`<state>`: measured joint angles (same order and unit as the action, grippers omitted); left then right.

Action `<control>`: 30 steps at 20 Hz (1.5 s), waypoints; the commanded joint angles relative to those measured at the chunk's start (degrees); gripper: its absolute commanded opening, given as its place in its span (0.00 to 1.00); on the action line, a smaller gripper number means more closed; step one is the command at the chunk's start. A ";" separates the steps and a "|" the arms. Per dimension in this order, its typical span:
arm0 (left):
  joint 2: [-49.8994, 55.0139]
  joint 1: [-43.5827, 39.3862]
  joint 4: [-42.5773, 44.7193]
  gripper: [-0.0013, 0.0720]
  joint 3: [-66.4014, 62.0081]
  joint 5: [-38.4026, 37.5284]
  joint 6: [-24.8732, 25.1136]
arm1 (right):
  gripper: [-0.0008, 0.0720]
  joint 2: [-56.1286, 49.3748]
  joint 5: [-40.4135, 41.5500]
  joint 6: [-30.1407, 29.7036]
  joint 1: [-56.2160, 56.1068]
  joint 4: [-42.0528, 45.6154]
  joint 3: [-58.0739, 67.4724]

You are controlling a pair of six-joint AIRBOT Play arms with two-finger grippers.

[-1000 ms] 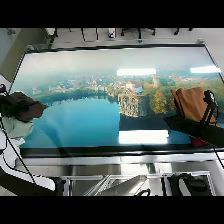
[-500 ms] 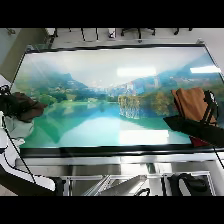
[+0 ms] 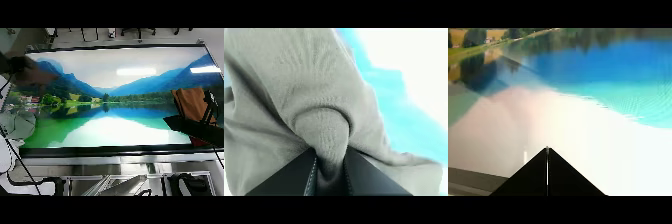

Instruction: Fold the shirts.

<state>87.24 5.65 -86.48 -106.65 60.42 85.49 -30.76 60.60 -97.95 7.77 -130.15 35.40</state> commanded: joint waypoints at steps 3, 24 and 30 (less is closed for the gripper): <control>-3.30 -22.32 -3.63 0.04 -0.09 8.61 -6.10 | 0.05 0.04 0.00 0.02 -0.07 0.00 -0.02; -4.83 -15.39 -23.58 0.87 24.39 9.49 -5.92 | 0.05 -0.02 -0.92 0.00 -0.09 -0.20 -0.17; 2.62 -10.12 -41.31 0.87 38.62 -4.46 6.27 | 0.60 -21.66 -14.91 -0.63 -0.59 -8.44 2.67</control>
<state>86.30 -6.72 -118.67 -72.71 62.67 86.11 -41.50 52.01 -97.56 7.60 -133.10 36.32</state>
